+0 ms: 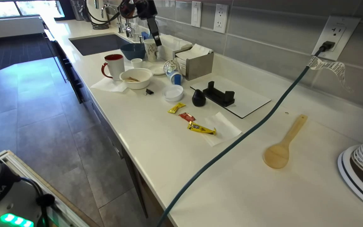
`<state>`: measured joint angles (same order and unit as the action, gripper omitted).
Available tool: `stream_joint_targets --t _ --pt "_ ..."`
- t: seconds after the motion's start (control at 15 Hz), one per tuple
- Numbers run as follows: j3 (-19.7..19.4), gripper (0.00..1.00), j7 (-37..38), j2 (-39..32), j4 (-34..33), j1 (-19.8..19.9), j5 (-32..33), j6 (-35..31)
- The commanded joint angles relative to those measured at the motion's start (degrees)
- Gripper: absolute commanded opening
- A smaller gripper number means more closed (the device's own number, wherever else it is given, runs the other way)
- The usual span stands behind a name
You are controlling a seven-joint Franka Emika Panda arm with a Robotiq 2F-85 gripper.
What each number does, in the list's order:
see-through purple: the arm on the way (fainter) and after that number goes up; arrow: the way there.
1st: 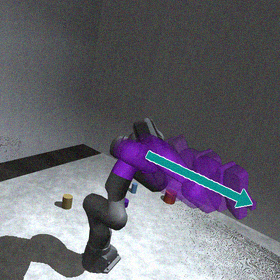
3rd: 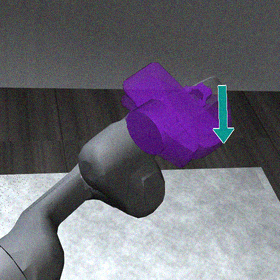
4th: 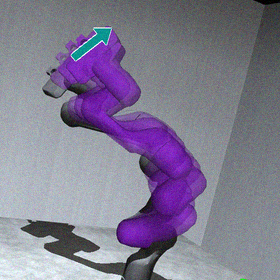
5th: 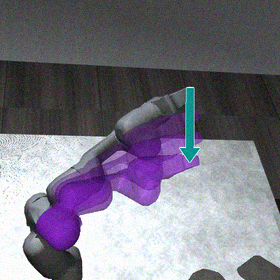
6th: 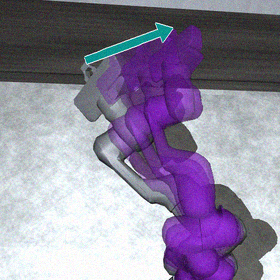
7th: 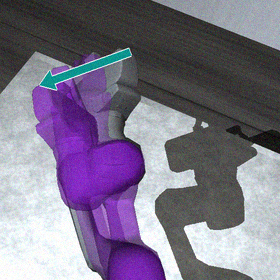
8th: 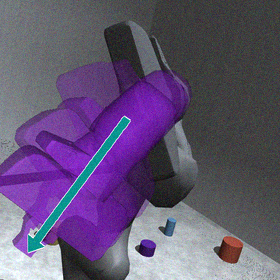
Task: Take the paper cup off the blue block
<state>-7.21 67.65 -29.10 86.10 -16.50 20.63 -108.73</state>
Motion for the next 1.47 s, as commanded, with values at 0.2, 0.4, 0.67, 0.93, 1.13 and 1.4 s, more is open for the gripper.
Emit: stream_joint_targets --t 0.2,0.4,0.67,0.93,1.13,1.4 --pt "0.30 1.00 -1.38 -13.62 -17.62 0.07 3.06 7.27" --pt "-0.12 1.00 -2.33 -17.80 -22.82 -0.03 2.83 8.77" --pt "-0.74 1.00 -3.48 -22.49 -28.89 0.03 2.24 11.87" --pt "-1.45 1.00 -4.34 -26.23 -34.18 0.13 1.96 15.64" --pt "-1.76 1.00 -5.05 -28.45 -37.26 0.37 1.67 17.98" --pt "-1.94 1.00 -5.87 -31.19 -40.54 0.63 1.40 18.77"
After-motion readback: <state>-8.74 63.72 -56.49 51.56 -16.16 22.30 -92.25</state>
